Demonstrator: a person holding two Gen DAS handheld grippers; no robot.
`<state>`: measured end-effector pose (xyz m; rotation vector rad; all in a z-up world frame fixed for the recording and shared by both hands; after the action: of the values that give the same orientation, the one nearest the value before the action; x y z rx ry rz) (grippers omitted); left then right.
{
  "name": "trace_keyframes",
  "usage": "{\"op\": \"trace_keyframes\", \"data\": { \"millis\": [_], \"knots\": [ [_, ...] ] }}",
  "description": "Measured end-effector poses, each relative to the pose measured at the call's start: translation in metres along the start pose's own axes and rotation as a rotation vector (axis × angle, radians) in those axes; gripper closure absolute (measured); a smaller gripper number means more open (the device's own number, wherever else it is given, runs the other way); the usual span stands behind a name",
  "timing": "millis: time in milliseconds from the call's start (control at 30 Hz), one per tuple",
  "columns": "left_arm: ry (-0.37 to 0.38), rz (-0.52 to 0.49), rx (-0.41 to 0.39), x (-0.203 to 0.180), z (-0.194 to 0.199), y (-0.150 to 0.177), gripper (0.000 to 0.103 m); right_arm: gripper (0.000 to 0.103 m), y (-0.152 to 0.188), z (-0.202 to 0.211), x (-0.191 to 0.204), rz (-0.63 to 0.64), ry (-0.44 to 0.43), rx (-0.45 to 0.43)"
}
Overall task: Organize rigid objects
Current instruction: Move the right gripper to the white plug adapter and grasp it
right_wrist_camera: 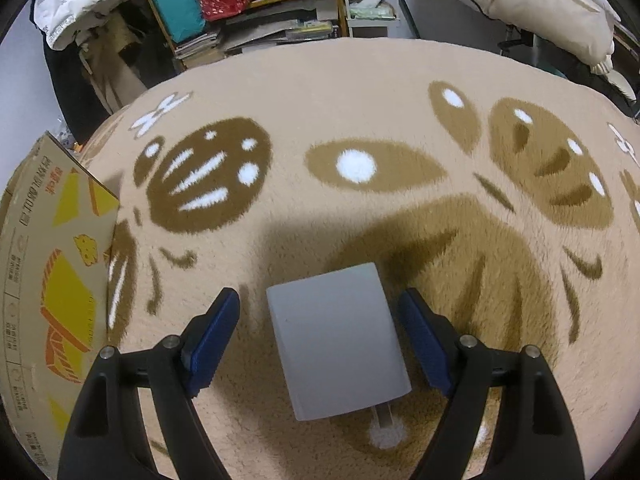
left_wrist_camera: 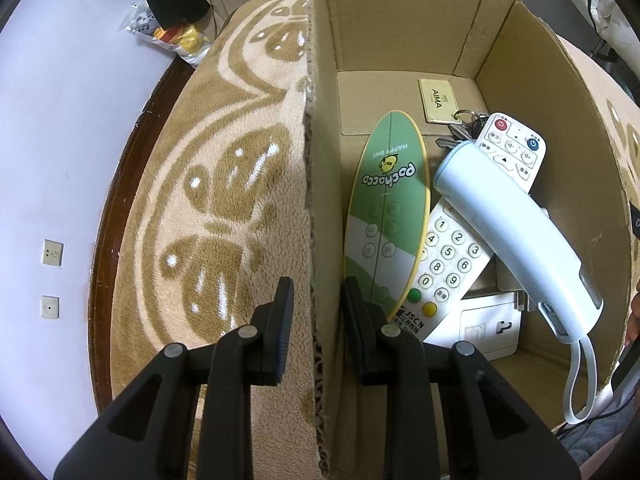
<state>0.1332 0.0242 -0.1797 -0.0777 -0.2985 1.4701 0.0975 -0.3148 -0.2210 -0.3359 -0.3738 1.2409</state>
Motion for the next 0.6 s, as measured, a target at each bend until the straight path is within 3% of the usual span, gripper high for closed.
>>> {"op": "trace_keyframes", "data": {
  "millis": [333,400,533,600],
  "knots": [
    [-0.001,-0.002,0.0,0.0009,-0.0005,0.0005,0.078,0.018,0.0007,0.0011,-0.001,0.014,0.006,0.006],
    [-0.002,-0.004,-0.001,0.0015,-0.0004,0.0006,0.078,0.022,-0.0006,0.0003,-0.0008,0.008,0.01,0.011],
    [-0.002,-0.004,0.0,0.0019,-0.0008,0.0009,0.078,0.042,-0.0002,0.0016,-0.0022,0.03,0.036,0.022],
    [-0.003,-0.005,0.0,0.0016,-0.0006,0.0012,0.078,0.044,-0.0009,0.0034,-0.0013,0.036,0.032,0.02]
  ]
}}
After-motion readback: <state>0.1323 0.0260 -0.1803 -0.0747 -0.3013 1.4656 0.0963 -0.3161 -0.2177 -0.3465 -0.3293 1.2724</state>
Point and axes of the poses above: each gripper's, at about its wrist camera, not at the fingertips, and z roughly against the way its jaws point, x to its left, y to its underside, the point moved 6 cm from there along -z, roughly the way its jaws point, and after that the axes turned 7 degrees about z, right-handed, at the moved point
